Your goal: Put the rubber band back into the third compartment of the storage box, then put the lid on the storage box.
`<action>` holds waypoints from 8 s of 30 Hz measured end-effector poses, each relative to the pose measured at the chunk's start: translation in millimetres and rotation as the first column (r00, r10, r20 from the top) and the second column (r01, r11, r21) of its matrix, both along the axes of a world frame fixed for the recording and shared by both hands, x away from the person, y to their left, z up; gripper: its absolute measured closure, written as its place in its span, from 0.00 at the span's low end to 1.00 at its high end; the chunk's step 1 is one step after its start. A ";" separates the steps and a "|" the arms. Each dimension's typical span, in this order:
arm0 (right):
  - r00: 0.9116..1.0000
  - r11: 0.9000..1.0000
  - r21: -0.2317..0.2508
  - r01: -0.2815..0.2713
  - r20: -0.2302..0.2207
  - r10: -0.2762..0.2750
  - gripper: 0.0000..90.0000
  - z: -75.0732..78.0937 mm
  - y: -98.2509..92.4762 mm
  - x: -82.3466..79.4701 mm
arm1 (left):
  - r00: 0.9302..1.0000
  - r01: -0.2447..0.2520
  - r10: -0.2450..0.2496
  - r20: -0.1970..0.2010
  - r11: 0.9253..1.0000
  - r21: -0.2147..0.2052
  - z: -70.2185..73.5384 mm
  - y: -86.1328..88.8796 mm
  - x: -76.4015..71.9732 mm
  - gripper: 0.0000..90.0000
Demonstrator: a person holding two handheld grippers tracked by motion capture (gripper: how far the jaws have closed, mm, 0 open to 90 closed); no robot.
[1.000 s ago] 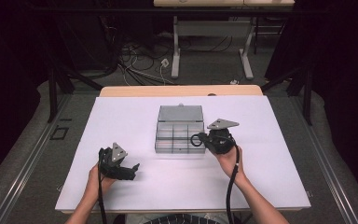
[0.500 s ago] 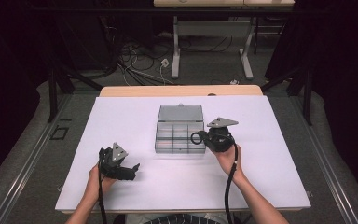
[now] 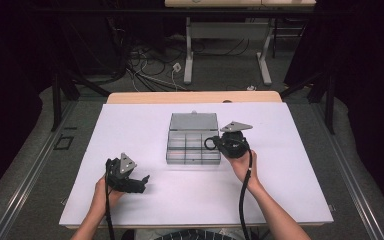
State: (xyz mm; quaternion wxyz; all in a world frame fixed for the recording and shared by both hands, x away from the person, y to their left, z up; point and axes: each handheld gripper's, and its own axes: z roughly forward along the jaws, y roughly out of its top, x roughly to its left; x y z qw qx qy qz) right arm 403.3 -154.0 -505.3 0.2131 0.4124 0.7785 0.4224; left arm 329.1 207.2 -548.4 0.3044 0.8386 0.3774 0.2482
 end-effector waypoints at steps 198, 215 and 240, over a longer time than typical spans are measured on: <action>0.994 0.995 -0.077 -0.059 -0.098 0.052 0.04 -0.8 -51.5 31.9 | 0.971 0.139 -0.133 -0.199 0.990 0.017 11.6 -148.6 109.3 0.66; 0.997 0.996 -0.082 0.026 -0.070 -0.032 0.76 -11.0 -45.6 50.4 | 0.976 0.130 -0.123 -0.181 0.991 0.027 10.1 -150.0 106.8 0.67; 0.982 0.996 -0.088 0.011 -0.184 -0.027 1.00 -43.3 -24.8 99.2 | 0.976 0.131 -0.127 -0.176 0.991 0.016 9.1 -149.1 106.5 0.67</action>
